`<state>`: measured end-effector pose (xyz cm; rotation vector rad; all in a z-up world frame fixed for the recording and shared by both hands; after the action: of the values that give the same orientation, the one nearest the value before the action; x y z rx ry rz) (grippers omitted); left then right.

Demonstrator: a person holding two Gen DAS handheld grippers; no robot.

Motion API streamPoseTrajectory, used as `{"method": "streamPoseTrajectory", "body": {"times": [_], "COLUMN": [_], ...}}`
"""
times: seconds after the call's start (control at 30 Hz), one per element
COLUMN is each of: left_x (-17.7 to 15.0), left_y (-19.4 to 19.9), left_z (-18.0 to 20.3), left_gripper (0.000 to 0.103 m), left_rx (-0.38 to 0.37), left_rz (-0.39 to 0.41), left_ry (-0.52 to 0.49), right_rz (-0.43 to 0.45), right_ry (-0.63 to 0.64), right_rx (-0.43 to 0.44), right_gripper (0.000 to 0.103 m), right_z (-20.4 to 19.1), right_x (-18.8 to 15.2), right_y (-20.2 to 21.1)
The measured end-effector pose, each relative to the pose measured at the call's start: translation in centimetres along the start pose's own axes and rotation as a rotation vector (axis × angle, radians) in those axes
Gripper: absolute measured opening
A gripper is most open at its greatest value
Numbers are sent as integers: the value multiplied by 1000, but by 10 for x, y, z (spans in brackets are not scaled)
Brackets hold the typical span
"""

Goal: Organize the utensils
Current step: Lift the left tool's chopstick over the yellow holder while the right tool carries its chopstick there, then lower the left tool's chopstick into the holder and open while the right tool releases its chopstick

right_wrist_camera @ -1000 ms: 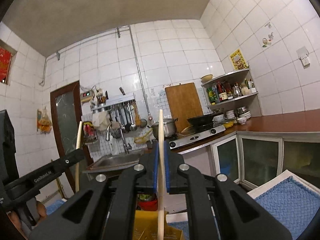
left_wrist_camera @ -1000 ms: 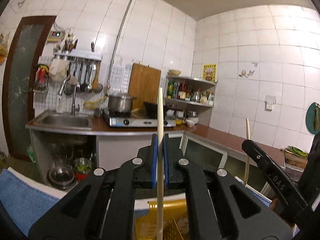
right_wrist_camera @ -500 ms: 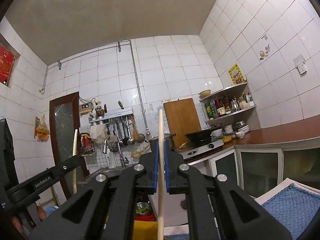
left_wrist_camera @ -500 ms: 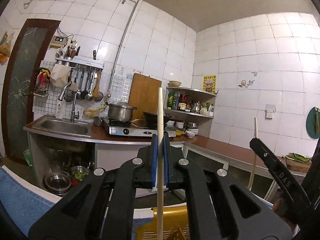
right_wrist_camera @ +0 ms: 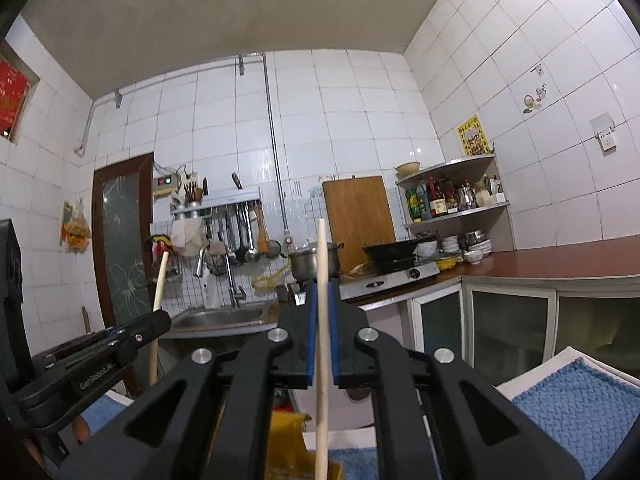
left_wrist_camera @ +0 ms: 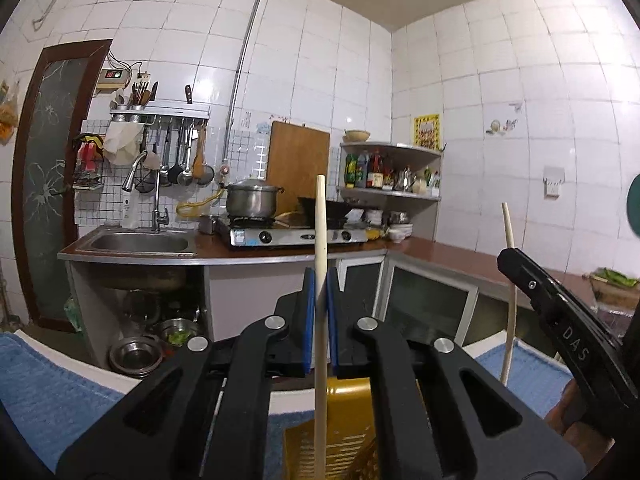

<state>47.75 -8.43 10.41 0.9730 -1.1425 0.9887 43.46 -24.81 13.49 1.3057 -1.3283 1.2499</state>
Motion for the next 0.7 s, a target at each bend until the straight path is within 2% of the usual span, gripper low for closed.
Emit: {"method": "streamPoseTrajectory", "body": {"times": [0.7], "left_x": [-46], "left_y": [6], "left_z": [-13], "left_gripper": [5], "left_rx": [94], "left_rz": [-166], "left_ry": [-59], "right_rz": [-153], "right_ry": [74], "right_rx": [-15], "right_gripper": [6], "right_z": [-9], "right_x": [-45], "right_y": [24]}}
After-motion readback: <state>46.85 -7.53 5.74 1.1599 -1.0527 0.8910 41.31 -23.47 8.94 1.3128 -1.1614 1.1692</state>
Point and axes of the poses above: each gripper's, at about its wrist camera, not at the fingertips, and y roughly against the way its jaws point, z to its right, x to its top, the point moved 6 cm from there along -y, roughly the way its jaws point, and after that the axes turned 4 degrees about y, right-handed, at the moved point
